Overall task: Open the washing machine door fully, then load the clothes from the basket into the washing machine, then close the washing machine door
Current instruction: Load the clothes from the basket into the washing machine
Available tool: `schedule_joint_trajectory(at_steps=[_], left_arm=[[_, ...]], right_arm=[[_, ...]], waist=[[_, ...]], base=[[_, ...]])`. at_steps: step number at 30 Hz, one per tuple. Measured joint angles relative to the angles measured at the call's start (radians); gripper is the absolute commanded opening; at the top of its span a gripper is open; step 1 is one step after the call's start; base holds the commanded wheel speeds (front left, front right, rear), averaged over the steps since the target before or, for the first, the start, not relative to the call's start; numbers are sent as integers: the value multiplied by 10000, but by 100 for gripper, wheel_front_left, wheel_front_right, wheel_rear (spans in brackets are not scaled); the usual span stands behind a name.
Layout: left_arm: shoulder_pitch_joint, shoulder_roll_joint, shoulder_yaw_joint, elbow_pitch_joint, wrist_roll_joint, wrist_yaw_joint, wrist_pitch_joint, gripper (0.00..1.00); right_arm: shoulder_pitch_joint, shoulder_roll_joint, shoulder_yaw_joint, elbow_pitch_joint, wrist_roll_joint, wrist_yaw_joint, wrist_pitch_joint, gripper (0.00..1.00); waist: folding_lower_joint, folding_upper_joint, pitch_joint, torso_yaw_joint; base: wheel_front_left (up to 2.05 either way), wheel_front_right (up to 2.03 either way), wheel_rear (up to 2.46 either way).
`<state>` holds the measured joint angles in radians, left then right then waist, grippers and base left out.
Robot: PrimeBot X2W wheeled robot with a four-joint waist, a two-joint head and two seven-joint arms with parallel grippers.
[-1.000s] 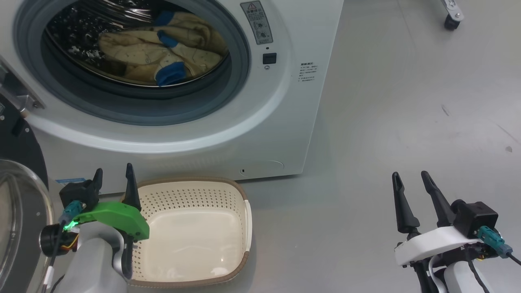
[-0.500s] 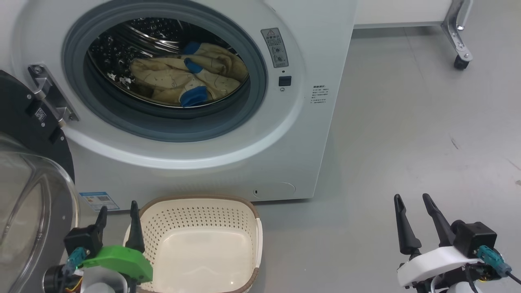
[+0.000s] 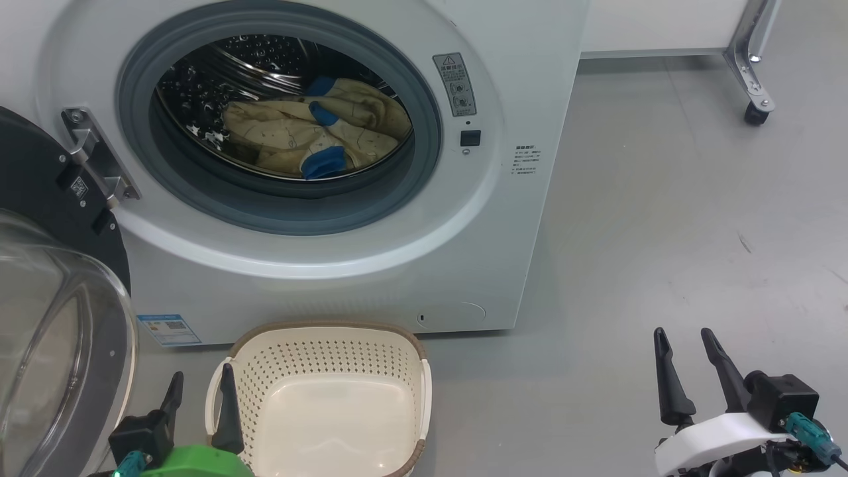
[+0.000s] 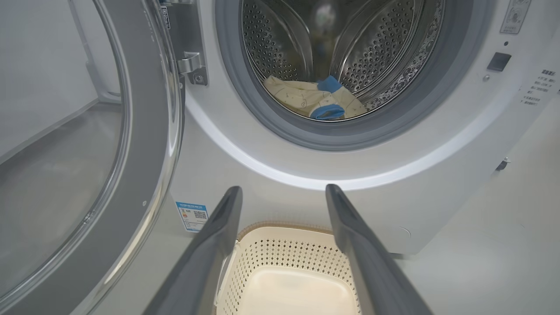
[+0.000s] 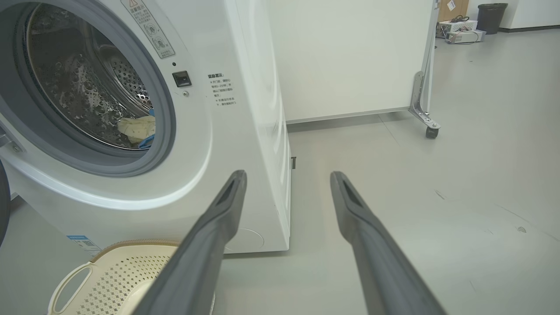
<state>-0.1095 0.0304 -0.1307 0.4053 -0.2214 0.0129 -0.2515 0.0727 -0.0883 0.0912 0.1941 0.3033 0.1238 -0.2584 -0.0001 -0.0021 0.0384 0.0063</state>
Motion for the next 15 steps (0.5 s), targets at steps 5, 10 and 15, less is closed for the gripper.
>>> schedule_joint_trajectory(at_steps=[5, 10, 15], left_arm=[[512, 15, -35, -757, -75, 299, 0, 100], [620, 17, -44, -926, -48, 353, 0, 100], [756, 21, -113, -1089, 161, 405, 0, 100]], right_arm=[[0, 6, 48, -69, 0, 0, 0, 100], [0, 6, 50, -77, 0, 0, -2, 100], [0, 6, 50, -84, 0, 0, 0, 100]], waist=[[0, 0, 4, 3], [0, 0, 9, -19], [0, 0, 17, -29]], base=[[0, 0, 0], [-2, 2, 0], [-19, 19, 0]])
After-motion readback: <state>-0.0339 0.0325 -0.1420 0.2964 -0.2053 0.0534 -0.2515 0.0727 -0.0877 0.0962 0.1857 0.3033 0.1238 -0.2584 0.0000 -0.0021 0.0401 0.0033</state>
